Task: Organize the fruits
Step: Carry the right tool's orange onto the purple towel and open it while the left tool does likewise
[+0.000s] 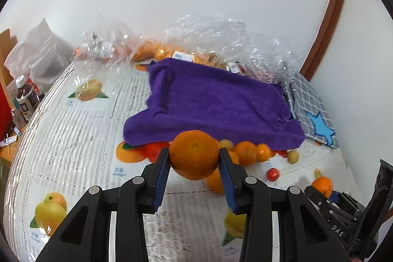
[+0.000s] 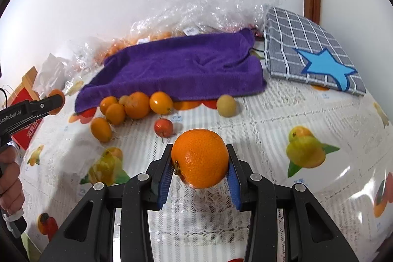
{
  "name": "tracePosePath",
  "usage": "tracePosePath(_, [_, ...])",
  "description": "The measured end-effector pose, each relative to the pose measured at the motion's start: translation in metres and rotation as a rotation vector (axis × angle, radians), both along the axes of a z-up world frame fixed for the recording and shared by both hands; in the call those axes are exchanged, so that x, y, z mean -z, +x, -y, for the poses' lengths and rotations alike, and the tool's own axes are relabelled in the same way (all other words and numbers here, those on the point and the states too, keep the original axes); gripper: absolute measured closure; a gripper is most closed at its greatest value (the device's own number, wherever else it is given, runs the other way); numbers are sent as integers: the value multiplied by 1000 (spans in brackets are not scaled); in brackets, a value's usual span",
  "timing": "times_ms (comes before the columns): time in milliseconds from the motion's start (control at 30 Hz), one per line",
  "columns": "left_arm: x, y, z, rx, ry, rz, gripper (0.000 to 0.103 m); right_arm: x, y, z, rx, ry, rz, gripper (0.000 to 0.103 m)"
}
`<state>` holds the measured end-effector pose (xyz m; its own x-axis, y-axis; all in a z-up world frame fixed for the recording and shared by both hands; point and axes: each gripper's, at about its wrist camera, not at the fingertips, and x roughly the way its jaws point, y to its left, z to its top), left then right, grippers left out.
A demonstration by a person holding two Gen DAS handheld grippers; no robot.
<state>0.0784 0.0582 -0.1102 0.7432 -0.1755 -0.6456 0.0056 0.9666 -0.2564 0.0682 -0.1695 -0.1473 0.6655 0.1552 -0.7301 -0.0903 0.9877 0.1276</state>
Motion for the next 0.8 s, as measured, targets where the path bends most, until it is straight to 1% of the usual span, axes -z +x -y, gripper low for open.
tracePosePath(167, [-15,1,9,-3,10,14,66,-17,3,1,-1,4,13,63])
tracePosePath(400, [-39,14,13,-26,12,39,66,-46,16,1,-1,-10,47,63])
tracePosePath(533, [-50,28,14,-33,14,47,66,-58,30,1,-2,-12,59,63])
tracePosePath(667, [-60,46,13,-41,29,62,66,-69,49,0,-2,-19,75,63])
tracePosePath(800, [-67,66,10,-50,29,71,66,-80,70,0,0,-19,90,63])
